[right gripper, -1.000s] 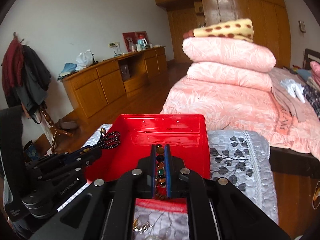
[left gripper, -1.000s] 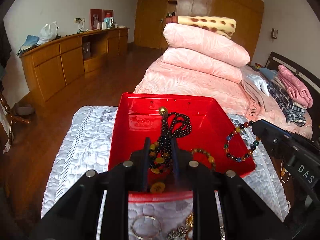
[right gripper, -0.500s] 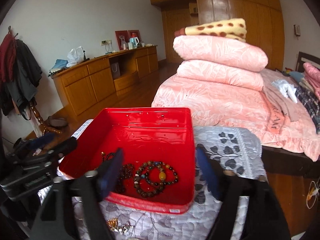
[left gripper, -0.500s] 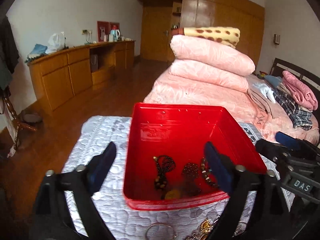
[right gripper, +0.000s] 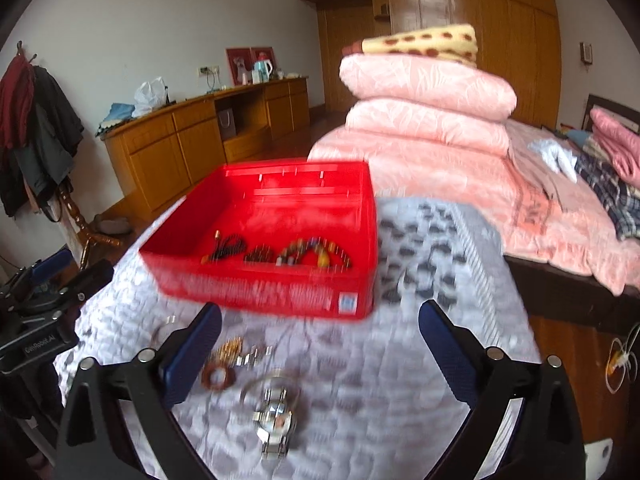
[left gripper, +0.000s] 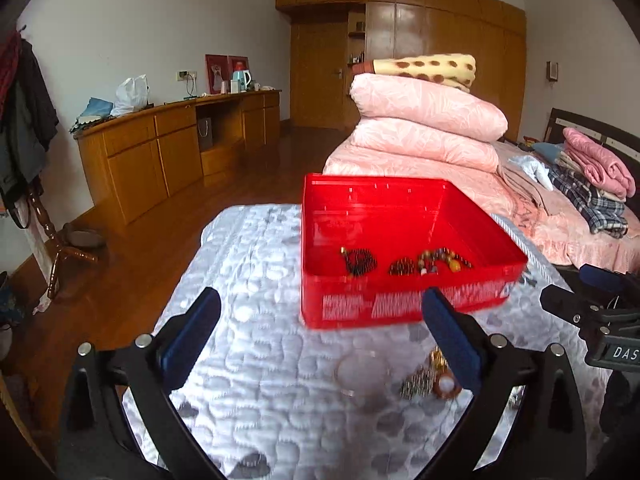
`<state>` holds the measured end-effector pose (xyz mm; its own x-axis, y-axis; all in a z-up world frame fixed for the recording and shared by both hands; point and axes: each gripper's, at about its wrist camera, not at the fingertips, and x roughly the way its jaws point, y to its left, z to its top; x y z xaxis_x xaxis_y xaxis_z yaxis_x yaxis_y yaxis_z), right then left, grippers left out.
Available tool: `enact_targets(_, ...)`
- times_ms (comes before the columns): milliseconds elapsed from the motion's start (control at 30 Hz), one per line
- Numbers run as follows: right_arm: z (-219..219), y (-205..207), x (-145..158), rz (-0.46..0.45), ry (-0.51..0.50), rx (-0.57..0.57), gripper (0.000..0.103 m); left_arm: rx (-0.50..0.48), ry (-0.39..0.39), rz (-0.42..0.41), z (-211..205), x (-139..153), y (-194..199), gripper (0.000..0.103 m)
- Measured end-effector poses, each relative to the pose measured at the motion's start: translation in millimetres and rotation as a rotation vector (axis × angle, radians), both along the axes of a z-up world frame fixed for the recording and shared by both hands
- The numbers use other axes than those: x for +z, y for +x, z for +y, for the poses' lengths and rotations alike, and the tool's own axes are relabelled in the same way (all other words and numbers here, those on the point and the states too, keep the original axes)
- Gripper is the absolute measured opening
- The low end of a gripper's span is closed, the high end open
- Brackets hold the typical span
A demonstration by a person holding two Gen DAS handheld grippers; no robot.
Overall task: Organize jewelry
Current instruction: 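Grasp the gold bangle with left tool while right tool grasps the watch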
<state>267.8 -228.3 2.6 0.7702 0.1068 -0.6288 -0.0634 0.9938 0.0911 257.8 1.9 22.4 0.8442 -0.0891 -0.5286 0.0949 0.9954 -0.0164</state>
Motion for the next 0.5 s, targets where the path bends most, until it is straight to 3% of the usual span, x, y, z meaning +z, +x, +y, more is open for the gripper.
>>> enact_targets(200, 10.0, -13.9, -23.3, 0.048, 0.015, 0.038, 0.097, 0.009, -0.013, 0.054, 5.5, -22.2, -16.2, 0.097)
enact_targets(500, 33.8, -15.0, -40.8, 0.093, -0.039, 0.101, 0.097, 0.027, -0.005, 0.128, 10.6, -45.2, -21.5, 0.097)
